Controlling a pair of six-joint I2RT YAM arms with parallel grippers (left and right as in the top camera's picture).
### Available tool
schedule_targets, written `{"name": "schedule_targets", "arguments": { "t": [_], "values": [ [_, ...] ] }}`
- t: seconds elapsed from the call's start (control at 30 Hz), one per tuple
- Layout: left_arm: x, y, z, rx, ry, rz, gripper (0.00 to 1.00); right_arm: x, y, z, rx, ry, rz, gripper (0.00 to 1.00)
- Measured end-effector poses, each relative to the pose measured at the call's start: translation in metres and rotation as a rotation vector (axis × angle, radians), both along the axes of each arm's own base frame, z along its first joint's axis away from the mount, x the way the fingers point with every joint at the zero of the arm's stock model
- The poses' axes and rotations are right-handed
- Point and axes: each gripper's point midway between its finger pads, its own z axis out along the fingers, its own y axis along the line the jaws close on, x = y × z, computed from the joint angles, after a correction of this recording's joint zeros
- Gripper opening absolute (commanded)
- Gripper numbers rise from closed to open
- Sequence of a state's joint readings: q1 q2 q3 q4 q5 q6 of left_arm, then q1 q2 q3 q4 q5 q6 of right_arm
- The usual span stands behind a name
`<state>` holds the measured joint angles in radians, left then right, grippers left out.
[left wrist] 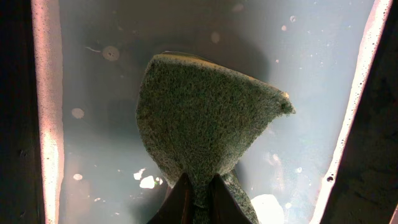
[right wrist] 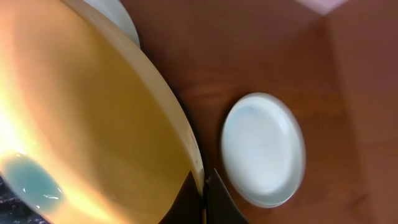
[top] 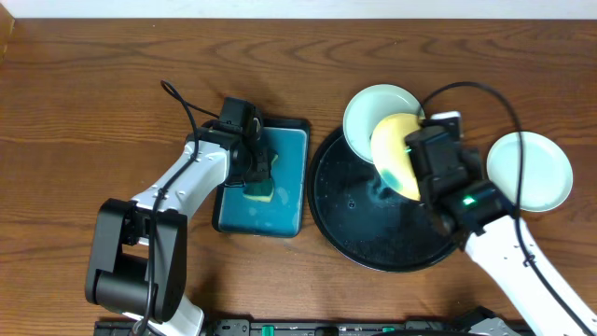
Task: Clean dirty plates on tray and stack at the side
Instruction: 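Carry the yellow plate right and stack it on the mint plate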
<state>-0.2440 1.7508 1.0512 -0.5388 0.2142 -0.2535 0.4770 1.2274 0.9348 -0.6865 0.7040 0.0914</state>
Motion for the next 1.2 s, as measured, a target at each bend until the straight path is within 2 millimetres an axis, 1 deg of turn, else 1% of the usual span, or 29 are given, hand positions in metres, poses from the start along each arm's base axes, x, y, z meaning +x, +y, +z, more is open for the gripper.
{"name": "schedule_targets", "arguments": {
  "t": [0.2,0.3,0.53,0.83,1.07,1.2],
  "values": [
    [0.0,0.0,0.0,0.0,0.0,0.0,0.08,0.002,0.024,0.023,-0.159,-0.078,0.101,0.01],
    [0.0,0.0,0.0,0.0,0.0,0.0,0.07,0.003,0.03,0.029,-0.205,-0.093,0.132,0.01],
    [0.0,0.0,0.0,0.0,0.0,0.0,0.08,0.004,0.027,0.033,-0.253,-0.094,0.134,0.01],
    [0.0,0.0,0.0,0.0,0.0,0.0,0.08,0.005,0.026,0.032,-0.288,-0.076,0.15,0.01],
    [0.0,0.0,0.0,0.0,0.0,0.0,0.07,0.005,0.03,0.029,-0.422,0.02,0.29,0.01],
    [0.0,0.0,0.0,0.0,0.0,0.0,0.07,0.008,0.032,0.032,-0.48,0.038,0.337,0.01]
  ]
}}
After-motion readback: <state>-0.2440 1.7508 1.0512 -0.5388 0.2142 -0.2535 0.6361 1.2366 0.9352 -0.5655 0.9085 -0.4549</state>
